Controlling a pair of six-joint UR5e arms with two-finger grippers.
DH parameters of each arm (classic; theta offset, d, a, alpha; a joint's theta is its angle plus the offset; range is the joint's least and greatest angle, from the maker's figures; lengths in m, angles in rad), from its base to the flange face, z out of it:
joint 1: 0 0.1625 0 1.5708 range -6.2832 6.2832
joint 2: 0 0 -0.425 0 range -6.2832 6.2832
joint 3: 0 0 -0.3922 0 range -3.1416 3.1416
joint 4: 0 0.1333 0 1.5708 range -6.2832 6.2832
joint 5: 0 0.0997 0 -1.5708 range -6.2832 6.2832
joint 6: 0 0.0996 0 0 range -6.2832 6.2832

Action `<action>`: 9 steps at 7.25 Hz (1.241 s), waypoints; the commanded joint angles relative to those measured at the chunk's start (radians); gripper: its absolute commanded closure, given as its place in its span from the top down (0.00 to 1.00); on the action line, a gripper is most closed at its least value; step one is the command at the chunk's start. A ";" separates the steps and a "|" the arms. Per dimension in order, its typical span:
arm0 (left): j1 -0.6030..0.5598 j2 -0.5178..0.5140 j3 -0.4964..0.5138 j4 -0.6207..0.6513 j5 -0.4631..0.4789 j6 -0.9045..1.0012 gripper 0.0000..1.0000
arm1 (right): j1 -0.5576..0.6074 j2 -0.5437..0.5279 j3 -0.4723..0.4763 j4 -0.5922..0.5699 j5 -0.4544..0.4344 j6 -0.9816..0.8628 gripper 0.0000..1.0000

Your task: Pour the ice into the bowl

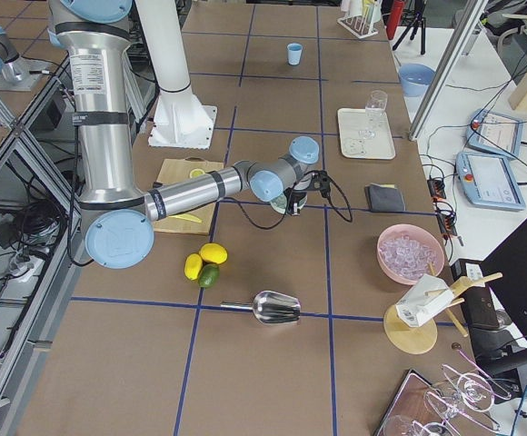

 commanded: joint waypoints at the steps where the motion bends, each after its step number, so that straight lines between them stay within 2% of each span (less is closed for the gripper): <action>1: 0.000 -0.001 0.049 -0.066 0.000 -0.003 1.00 | 0.003 -0.008 -0.062 0.062 -0.001 -0.006 0.00; 2: 0.002 0.001 0.049 -0.066 0.000 -0.003 1.00 | 0.004 -0.016 -0.134 0.169 -0.001 -0.006 0.00; 3: 0.000 0.001 0.049 -0.066 -0.002 -0.003 1.00 | 0.010 -0.016 -0.164 0.232 0.003 -0.001 0.00; 4: 0.000 0.001 0.046 -0.066 -0.002 -0.003 1.00 | 0.022 -0.013 -0.164 0.231 0.011 -0.001 0.00; 5: 0.000 0.001 0.042 -0.066 -0.005 -0.004 1.00 | 0.038 -0.009 -0.164 0.227 0.037 -0.003 0.74; 6: 0.002 -0.001 0.043 -0.066 -0.005 -0.004 1.00 | 0.056 -0.010 -0.159 0.233 0.042 -0.009 1.00; 9: 0.000 -0.001 0.037 -0.065 -0.006 -0.004 1.00 | 0.117 -0.012 -0.141 0.224 0.035 -0.014 1.00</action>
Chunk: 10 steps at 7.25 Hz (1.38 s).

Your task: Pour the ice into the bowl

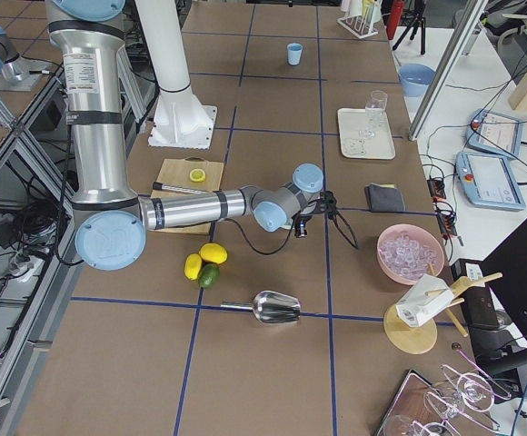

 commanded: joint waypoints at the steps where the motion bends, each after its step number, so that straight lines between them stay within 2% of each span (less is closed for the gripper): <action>1: -0.001 0.000 -0.011 0.003 0.000 0.001 1.00 | 0.042 -0.003 0.005 -0.004 -0.007 -0.035 1.00; 2: -0.001 0.001 -0.023 0.003 0.000 0.005 1.00 | 0.107 -0.004 0.000 -0.062 -0.009 -0.170 1.00; 4: -0.001 0.003 -0.040 0.019 -0.006 0.006 1.00 | 0.306 0.003 -0.003 -0.326 -0.006 -0.568 1.00; 5: -0.001 0.001 -0.057 0.065 -0.006 0.006 1.00 | 0.388 0.002 -0.006 -0.419 -0.007 -0.727 1.00; 6: -0.001 0.003 -0.125 0.172 -0.006 0.009 1.00 | 0.460 -0.013 -0.006 -0.488 -0.006 -0.833 1.00; 7: -0.002 0.007 -0.165 0.231 -0.005 0.012 1.00 | 0.503 -0.070 -0.004 -0.495 -0.009 -0.852 1.00; 8: -0.002 0.008 -0.153 0.233 -0.008 0.012 1.00 | 0.563 -0.135 -0.006 -0.475 -0.013 -0.851 1.00; 10: -0.002 0.003 -0.164 0.228 -0.006 0.012 1.00 | 0.563 -0.165 -0.004 -0.426 0.017 -0.828 1.00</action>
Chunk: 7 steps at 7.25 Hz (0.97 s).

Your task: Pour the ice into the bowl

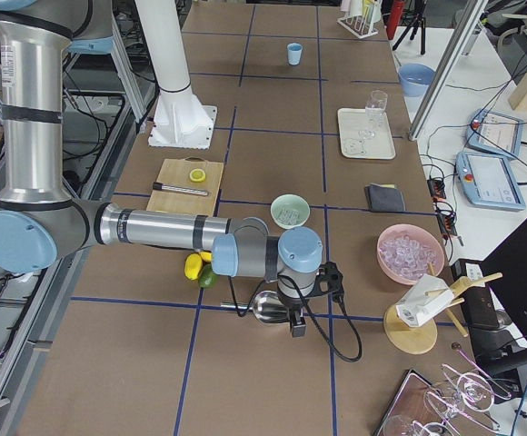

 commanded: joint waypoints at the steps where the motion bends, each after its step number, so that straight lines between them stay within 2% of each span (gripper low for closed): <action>1: 0.000 -0.003 -0.011 0.001 -0.001 0.001 1.00 | 0.011 -0.018 -0.002 0.023 0.018 0.008 1.00; 3: 0.000 -0.001 -0.014 0.013 -0.016 -0.002 1.00 | 0.009 -0.011 -0.009 0.023 -0.001 0.078 1.00; 4: -0.003 0.002 -0.016 0.010 -0.068 -0.002 1.00 | -0.001 0.000 -0.009 0.020 -0.009 0.107 1.00; 7: -0.003 0.002 -0.016 0.009 -0.072 -0.001 1.00 | -0.017 0.008 -0.009 0.023 -0.009 0.132 1.00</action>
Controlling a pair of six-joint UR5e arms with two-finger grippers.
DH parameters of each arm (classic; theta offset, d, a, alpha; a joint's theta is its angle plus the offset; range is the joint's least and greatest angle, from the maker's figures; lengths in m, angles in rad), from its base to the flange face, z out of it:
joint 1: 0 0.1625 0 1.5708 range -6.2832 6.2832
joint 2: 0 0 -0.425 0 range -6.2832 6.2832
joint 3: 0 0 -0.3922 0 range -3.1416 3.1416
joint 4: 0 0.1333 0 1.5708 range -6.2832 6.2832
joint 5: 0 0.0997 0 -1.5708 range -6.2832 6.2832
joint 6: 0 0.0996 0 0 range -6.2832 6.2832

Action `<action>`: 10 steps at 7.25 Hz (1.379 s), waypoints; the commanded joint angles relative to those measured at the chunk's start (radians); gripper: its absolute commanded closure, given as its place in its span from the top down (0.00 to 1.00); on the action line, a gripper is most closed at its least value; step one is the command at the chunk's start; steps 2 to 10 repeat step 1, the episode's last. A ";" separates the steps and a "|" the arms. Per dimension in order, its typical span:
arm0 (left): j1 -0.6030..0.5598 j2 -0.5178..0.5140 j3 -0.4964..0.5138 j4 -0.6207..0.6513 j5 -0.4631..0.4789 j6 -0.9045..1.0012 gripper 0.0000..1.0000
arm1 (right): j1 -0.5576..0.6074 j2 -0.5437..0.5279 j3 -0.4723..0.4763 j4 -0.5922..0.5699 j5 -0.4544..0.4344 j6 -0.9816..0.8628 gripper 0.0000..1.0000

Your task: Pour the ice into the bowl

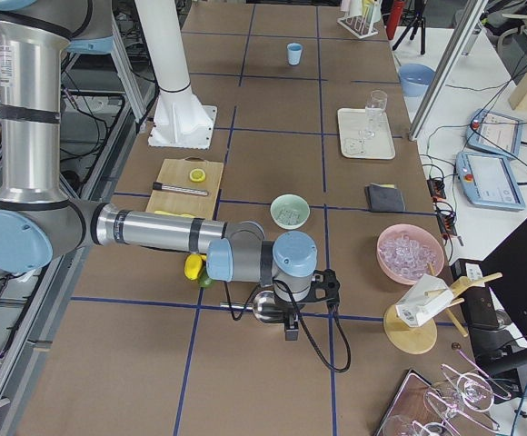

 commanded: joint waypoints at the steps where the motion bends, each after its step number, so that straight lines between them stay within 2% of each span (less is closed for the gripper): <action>1: 0.000 0.000 0.000 -0.002 -0.003 0.001 1.00 | -0.003 0.001 -0.002 0.001 0.000 0.005 1.00; 10: 0.000 0.000 0.000 -0.002 -0.003 0.001 1.00 | -0.003 0.001 -0.002 0.001 0.000 0.005 1.00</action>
